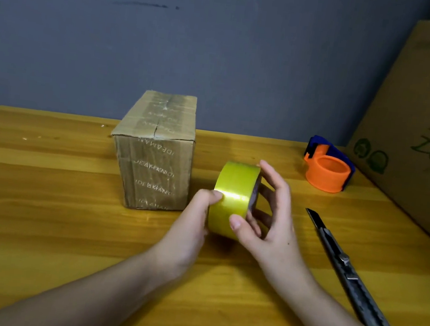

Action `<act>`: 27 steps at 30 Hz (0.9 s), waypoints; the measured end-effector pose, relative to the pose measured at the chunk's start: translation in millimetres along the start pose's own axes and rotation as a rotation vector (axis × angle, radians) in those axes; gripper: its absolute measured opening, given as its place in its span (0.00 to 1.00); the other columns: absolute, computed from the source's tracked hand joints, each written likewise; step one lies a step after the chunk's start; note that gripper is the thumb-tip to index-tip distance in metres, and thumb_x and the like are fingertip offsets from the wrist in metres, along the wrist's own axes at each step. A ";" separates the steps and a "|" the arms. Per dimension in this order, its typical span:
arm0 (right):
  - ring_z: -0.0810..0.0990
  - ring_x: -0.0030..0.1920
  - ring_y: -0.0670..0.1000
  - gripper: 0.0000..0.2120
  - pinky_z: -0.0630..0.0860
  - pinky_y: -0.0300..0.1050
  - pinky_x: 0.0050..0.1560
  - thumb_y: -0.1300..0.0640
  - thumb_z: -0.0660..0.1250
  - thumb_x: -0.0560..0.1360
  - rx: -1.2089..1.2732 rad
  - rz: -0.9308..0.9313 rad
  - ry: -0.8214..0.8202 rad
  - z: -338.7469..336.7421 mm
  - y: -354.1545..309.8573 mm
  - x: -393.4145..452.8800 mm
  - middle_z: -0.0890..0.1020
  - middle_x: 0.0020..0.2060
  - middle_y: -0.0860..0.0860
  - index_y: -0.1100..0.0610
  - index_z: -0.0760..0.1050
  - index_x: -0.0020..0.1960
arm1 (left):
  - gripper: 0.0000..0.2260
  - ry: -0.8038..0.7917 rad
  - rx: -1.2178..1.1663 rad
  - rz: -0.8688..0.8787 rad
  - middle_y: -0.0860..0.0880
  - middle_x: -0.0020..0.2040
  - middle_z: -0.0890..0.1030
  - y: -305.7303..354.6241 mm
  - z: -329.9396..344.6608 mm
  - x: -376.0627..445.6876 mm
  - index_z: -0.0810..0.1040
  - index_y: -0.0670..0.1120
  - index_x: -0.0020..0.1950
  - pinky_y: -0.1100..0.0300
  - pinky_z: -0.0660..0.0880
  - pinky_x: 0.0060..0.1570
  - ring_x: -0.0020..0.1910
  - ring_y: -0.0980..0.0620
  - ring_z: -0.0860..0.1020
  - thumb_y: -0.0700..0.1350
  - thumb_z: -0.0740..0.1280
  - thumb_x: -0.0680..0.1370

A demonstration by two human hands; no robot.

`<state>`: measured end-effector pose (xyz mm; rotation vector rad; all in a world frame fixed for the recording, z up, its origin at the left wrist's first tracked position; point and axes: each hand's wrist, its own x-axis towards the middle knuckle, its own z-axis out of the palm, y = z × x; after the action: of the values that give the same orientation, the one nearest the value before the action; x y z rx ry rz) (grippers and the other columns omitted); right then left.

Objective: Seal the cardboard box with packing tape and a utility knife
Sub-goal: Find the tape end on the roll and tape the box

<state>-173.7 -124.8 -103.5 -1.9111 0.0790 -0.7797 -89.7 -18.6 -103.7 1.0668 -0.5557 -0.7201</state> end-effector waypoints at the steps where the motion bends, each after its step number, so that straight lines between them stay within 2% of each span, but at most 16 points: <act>1: 0.67 0.71 0.50 0.39 0.72 0.54 0.66 0.46 0.71 0.65 -0.047 -0.010 0.006 -0.3 0.2 0.1 0.66 0.69 0.47 0.40 0.58 0.72 | 0.24 -0.016 -0.001 0.011 0.41 0.38 0.81 1.4 0.0 0.0 0.79 0.40 0.45 0.50 0.72 0.53 0.42 0.45 0.78 0.58 0.61 0.62; 5: 0.64 0.71 0.44 0.39 0.70 0.55 0.68 0.45 0.70 0.65 -0.091 -0.011 0.013 0.2 -2.5 0.4 0.65 0.69 0.43 0.41 0.58 0.72 | 0.19 -0.028 -0.035 0.034 0.45 0.34 0.81 5.3 5.1 -2.0 0.77 0.40 0.47 0.57 0.75 0.45 0.36 0.50 0.78 0.54 0.60 0.67; 8: 0.65 0.71 0.45 0.39 0.69 0.56 0.68 0.46 0.70 0.65 -0.070 0.001 -0.002 0.4 -2.6 -0.3 0.65 0.70 0.45 0.42 0.57 0.72 | 0.16 -0.043 -0.033 0.036 0.47 0.32 0.81 4.6 6.4 -2.9 0.78 0.41 0.45 0.62 0.78 0.40 0.33 0.52 0.80 0.51 0.58 0.70; 11: 0.65 0.71 0.47 0.38 0.68 0.57 0.69 0.46 0.69 0.65 -0.035 0.036 -0.022 -0.9 -2.6 -0.9 0.65 0.70 0.47 0.40 0.57 0.71 | 0.15 -0.039 0.012 0.028 0.48 0.33 0.83 3.9 7.2 -3.4 0.79 0.43 0.44 0.62 0.77 0.42 0.35 0.53 0.80 0.49 0.56 0.71; 13: 0.64 0.72 0.47 0.38 0.66 0.57 0.70 0.45 0.68 0.65 -0.021 0.070 -0.048 -1.7 -2.6 -1.4 0.64 0.71 0.46 0.38 0.56 0.71 | 0.17 -0.018 0.032 0.013 0.48 0.34 0.84 3.5 7.4 -3.3 0.79 0.44 0.44 0.61 0.77 0.44 0.37 0.53 0.80 0.47 0.52 0.77; 15: 0.62 0.73 0.46 0.39 0.64 0.57 0.71 0.44 0.67 0.65 -0.022 0.088 -0.072 -1.8 -1.9 -1.8 0.61 0.72 0.44 0.38 0.54 0.72 | 0.19 -0.014 0.052 -0.007 0.49 0.34 0.83 3.8 7.4 -2.8 0.78 0.45 0.45 0.61 0.77 0.43 0.37 0.53 0.80 0.43 0.48 0.79; 18: 0.60 0.74 0.44 0.41 0.63 0.55 0.73 0.43 0.67 0.65 -0.031 0.111 -0.086 -1.2 -2.5 -1.5 0.58 0.73 0.43 0.37 0.51 0.73 | 0.19 0.002 0.077 -0.007 0.50 0.34 0.83 4.2 8.1 -2.2 0.78 0.46 0.45 0.63 0.77 0.40 0.35 0.55 0.80 0.41 0.47 0.79; 21: 0.59 0.73 0.42 0.42 0.62 0.47 0.73 0.41 0.67 0.64 -0.053 0.117 -0.087 -1.4 -2.7 -1.0 0.58 0.73 0.43 0.37 0.50 0.73 | 0.19 0.003 0.117 0.004 0.51 0.35 0.82 6.1 9.8 -5.7 0.77 0.47 0.45 0.67 0.75 0.40 0.37 0.55 0.78 0.39 0.47 0.79; 23: 0.60 0.72 0.40 0.42 0.63 0.35 0.70 0.41 0.67 0.64 -0.061 0.114 -0.079 -1.4 -2.5 -0.7 0.59 0.72 0.43 0.38 0.51 0.73 | 0.17 -0.005 0.113 0.026 0.51 0.38 0.81 7.0 12.1 -6.8 0.77 0.48 0.45 0.68 0.75 0.42 0.41 0.54 0.76 0.40 0.49 0.78; 25: 0.62 0.70 0.38 0.42 0.62 0.25 0.64 0.42 0.67 0.64 -0.060 0.113 -0.073 -1.4 -1.7 -0.4 0.61 0.71 0.44 0.39 0.52 0.73 | 0.12 0.001 0.119 0.031 0.51 0.40 0.81 5.6 11.6 -5.7 0.77 0.48 0.46 0.68 0.74 0.44 0.43 0.54 0.76 0.44 0.54 0.73; 27: 0.62 0.69 0.38 0.42 0.62 0.22 0.62 0.42 0.67 0.63 -0.066 0.108 -0.070 -0.9 -1.2 -0.6 0.62 0.70 0.45 0.40 0.53 0.73 | 0.16 0.005 0.124 0.021 0.50 0.41 0.81 8.0 13.1 -8.1 0.77 0.47 0.48 0.67 0.74 0.44 0.44 0.53 0.76 0.46 0.53 0.69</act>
<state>-175.1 -124.8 -102.5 -1.9770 0.1649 -0.6447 -102.3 -17.7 -91.8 1.1756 -0.6123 -0.6708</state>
